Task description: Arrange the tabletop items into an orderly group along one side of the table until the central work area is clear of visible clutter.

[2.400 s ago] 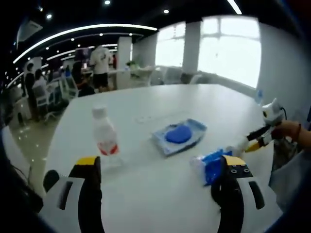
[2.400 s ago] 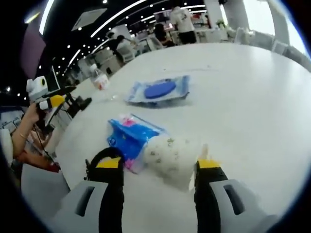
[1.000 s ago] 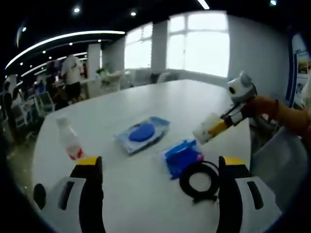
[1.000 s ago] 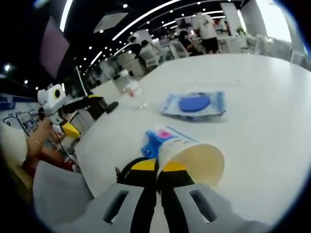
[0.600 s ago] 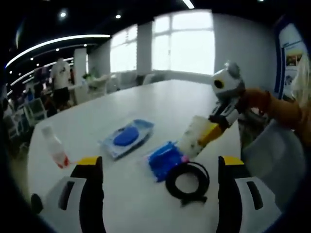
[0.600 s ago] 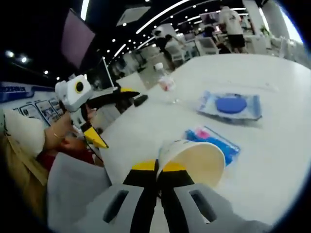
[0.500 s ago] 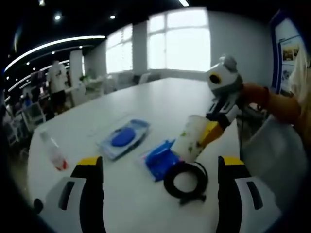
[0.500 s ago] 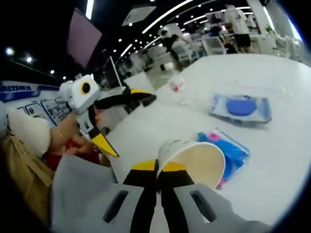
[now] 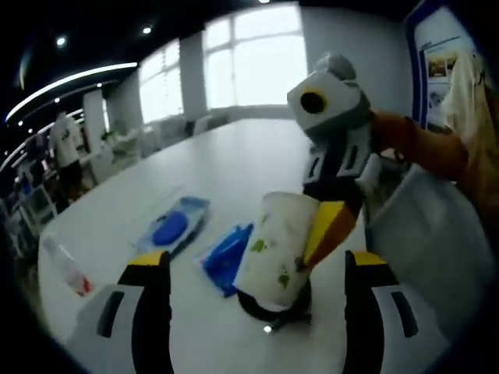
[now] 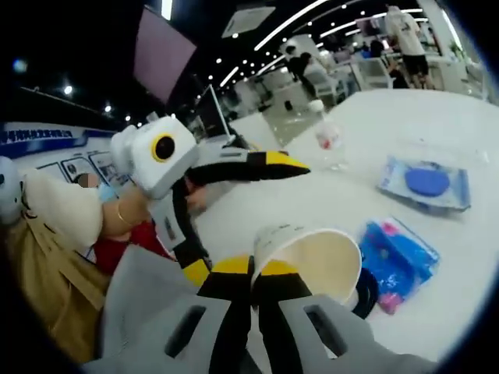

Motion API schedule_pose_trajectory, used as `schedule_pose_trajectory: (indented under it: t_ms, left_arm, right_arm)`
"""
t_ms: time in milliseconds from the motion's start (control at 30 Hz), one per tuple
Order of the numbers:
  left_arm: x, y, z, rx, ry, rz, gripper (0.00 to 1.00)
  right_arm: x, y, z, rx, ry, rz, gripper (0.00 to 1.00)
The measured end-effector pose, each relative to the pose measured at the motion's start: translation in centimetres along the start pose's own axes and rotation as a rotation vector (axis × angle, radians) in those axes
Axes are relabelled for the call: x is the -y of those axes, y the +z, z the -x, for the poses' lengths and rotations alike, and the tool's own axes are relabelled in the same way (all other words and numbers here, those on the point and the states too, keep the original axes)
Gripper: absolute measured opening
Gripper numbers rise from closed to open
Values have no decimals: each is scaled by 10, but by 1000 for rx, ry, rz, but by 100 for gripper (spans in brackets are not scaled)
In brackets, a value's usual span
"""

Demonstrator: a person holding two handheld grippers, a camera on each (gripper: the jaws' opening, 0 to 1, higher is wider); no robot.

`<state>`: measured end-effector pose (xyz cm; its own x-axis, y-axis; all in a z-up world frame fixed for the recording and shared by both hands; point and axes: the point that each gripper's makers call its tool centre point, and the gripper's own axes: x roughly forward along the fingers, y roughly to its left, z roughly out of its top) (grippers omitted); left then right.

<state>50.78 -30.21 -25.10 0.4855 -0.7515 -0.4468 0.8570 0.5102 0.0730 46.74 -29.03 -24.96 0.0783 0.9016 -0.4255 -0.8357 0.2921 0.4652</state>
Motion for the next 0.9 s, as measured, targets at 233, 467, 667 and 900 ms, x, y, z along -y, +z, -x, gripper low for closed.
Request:
schedule_pose_trajectory:
  t_ms: [233,467,667,900]
  left_arm:
    - [11,-3,-3,-28,-49,-53,78]
    - [23,-12,-5,-93,-88,-136,66]
    - [35,-22,-7,-146,-145,-170,53]
    - [46,-32,-10,-209,-195,-187,44]
  right_arm:
    - [-11,-2,-5,-22,26,-13,1]
    - [-11,-14,-10,-91,-6,-1,1]
    - [-9,-22,-13,-144,-26,21,1]
    - [-9,-32,-15,-207,-32,93,1]
